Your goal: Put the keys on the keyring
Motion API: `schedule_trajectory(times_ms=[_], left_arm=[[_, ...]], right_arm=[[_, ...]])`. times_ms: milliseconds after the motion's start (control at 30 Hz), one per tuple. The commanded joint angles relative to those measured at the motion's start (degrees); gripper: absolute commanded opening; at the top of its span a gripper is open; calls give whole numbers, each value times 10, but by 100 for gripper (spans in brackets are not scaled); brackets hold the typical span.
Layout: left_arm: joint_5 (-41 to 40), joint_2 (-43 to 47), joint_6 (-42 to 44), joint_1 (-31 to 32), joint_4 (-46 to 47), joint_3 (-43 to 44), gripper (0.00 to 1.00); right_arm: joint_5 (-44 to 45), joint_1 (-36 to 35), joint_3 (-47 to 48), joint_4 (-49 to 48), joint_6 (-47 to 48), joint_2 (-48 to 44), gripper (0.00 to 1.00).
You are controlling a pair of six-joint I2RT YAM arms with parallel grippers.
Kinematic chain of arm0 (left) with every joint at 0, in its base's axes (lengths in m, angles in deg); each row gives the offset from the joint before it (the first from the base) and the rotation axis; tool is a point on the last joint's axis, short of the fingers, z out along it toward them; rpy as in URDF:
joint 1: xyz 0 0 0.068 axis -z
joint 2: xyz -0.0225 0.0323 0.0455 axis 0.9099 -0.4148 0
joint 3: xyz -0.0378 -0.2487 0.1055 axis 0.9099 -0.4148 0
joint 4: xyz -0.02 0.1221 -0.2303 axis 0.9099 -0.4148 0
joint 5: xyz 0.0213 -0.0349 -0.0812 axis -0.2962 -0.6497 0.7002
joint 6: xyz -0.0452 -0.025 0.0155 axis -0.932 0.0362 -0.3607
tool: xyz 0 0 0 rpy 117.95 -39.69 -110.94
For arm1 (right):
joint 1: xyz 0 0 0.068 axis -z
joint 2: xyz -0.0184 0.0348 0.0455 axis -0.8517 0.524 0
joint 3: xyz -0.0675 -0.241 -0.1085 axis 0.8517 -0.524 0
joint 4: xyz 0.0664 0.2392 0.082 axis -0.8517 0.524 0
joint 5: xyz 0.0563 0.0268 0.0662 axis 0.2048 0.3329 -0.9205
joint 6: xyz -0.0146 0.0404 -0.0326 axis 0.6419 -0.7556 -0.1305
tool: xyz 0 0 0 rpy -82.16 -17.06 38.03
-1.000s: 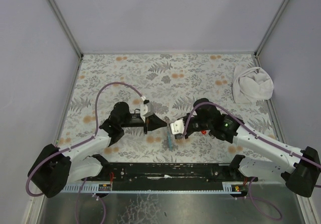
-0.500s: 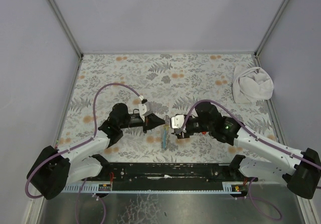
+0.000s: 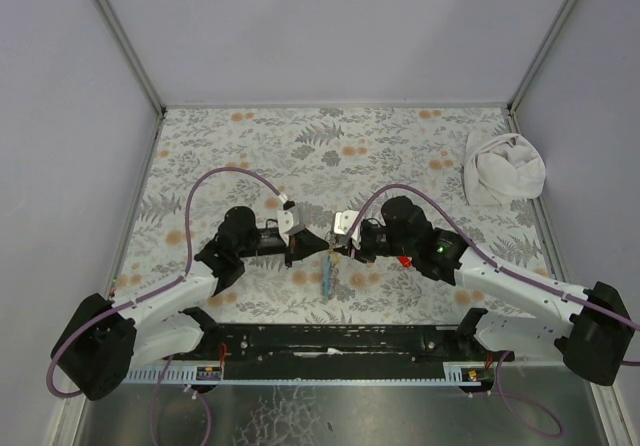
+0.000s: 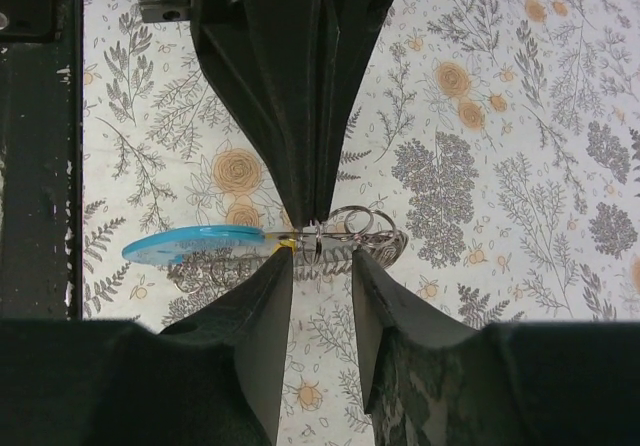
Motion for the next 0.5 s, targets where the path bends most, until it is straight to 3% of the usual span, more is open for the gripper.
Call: schedule_trajectory(times_ms=[0,300,400,467], left_arm=[[6,8,15,6,-6,12,0],[8,6,19,9,-9,14,0],[4,8,18,9,-8,13,1],[-5,12,15,9,-1,7,6]], right_arm=[[3,0,3,-48,-25,10,36],[-13,1,-6,-59,-14,27,28],[-18,1,-13,-57,-4,21,8],[-18,1,-20,-60,2,12,2]])
